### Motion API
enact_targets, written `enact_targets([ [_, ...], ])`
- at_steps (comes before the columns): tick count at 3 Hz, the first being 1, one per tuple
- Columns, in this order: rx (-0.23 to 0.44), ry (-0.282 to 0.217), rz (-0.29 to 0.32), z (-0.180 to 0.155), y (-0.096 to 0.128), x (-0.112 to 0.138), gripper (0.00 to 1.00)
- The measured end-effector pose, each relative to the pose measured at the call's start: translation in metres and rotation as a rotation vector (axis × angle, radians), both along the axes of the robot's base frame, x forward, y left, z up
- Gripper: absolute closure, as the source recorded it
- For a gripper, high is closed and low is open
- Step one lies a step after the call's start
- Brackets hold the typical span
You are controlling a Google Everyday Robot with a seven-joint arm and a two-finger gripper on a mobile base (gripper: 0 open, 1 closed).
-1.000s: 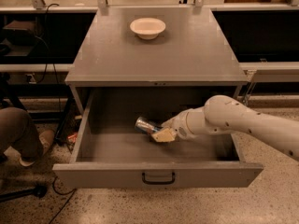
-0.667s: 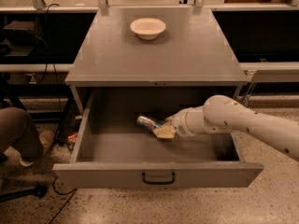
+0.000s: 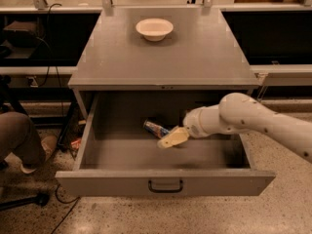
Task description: Place redbull can into top drawer
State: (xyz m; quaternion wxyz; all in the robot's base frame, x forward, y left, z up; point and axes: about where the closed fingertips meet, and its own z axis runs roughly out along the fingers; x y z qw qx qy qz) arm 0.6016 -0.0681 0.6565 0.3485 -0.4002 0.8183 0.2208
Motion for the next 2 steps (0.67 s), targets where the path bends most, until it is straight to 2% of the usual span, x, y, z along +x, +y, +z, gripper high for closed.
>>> enact_targets([
  [1, -0.029, -0.009, 0.005, 0.037, -0.027, -0.011, 0.0],
  [2, -0.077, 0.023, -0.025, 0.074, -0.061, -0.042, 0.0],
])
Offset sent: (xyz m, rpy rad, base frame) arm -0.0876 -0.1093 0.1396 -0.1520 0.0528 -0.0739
